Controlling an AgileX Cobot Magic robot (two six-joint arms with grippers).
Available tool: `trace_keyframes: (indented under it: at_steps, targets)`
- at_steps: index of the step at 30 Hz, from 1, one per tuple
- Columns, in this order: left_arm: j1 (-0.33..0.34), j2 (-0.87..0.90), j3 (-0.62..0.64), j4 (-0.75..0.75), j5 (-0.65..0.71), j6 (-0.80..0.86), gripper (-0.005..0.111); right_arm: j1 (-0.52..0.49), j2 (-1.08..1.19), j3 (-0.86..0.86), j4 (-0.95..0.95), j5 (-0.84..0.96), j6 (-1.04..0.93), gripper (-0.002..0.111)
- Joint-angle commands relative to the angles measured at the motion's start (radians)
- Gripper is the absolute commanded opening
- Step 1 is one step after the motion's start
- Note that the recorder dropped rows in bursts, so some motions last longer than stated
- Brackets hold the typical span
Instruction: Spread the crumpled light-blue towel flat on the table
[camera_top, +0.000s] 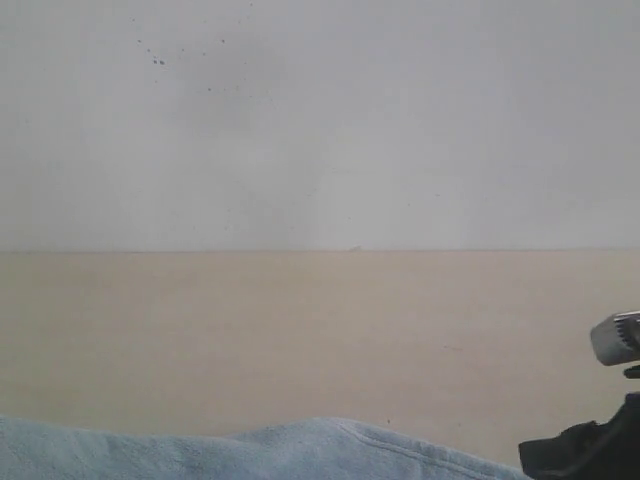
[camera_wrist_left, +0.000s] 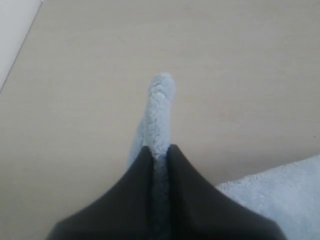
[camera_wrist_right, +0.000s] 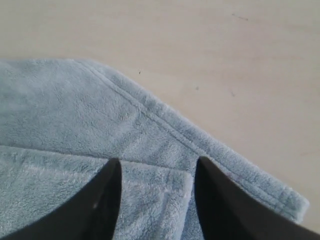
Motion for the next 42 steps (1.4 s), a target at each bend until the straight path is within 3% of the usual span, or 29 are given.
trace_keyframes:
  at_steps: [1, 12, 42]
  targets:
    - [0.004, -0.004, -0.003, -0.008, -0.021, -0.011, 0.004, 0.001, 0.157, -0.042, 0.001, -0.012, -0.015, 0.051]
    - [0.004, -0.004, -0.003, -0.021, -0.041, -0.011, 0.004, 0.001, 0.342, -0.097, 0.001, -0.041, -0.036, 0.051]
    - [0.004, -0.004, -0.003, -0.040, -0.044, -0.011, 0.004, 0.001, 0.344, -0.119, 0.001, -0.042, -0.163, 0.051]
